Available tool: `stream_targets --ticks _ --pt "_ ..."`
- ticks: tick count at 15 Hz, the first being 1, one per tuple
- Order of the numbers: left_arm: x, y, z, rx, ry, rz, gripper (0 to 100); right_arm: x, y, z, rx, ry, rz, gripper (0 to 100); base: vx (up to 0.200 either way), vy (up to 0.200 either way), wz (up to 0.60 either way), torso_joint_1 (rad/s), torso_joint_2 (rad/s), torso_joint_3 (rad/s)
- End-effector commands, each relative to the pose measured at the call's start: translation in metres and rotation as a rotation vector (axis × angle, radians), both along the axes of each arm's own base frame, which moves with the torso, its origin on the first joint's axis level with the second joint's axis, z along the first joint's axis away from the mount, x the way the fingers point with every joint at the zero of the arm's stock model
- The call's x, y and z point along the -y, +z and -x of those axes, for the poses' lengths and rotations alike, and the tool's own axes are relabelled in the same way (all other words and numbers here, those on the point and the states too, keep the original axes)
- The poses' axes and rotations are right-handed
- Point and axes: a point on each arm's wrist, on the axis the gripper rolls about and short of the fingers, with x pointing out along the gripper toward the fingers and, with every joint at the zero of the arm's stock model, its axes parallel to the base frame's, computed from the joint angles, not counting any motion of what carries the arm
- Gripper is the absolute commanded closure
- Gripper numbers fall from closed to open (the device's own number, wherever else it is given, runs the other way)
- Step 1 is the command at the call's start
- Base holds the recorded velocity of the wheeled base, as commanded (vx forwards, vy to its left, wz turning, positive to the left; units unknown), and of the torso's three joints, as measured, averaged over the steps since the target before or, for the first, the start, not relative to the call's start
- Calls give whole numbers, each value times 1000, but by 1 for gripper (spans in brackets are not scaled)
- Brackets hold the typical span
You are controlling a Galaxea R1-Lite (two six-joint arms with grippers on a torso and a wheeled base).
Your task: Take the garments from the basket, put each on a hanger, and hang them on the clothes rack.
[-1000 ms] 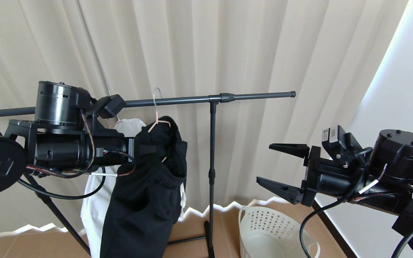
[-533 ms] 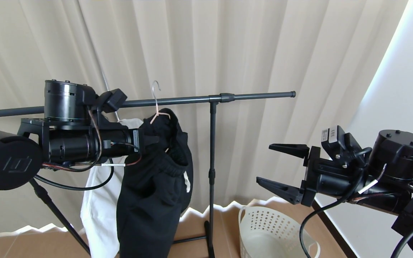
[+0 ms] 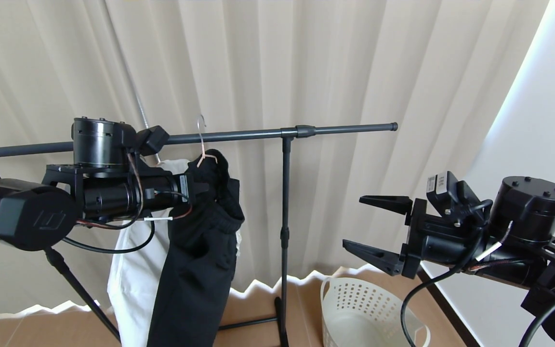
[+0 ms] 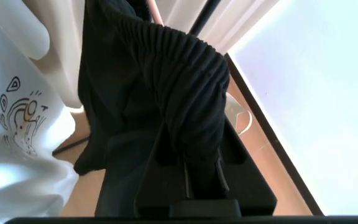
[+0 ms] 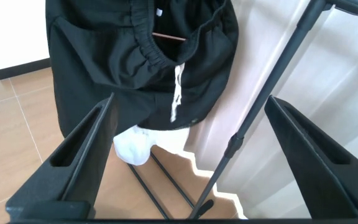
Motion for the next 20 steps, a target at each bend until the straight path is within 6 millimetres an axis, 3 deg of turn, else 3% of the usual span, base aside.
stream_targets --ticks 1,20 --pt "-1 -8 -6 -12 7 -4 100 0 -2 -1 -5 0 3 0 0 0 0 0 0 0" --pt "-4 -41 -37 -19 35 -3 100 -2 -10 -6 -15 0 8 0 0 0 0 0 0 0"
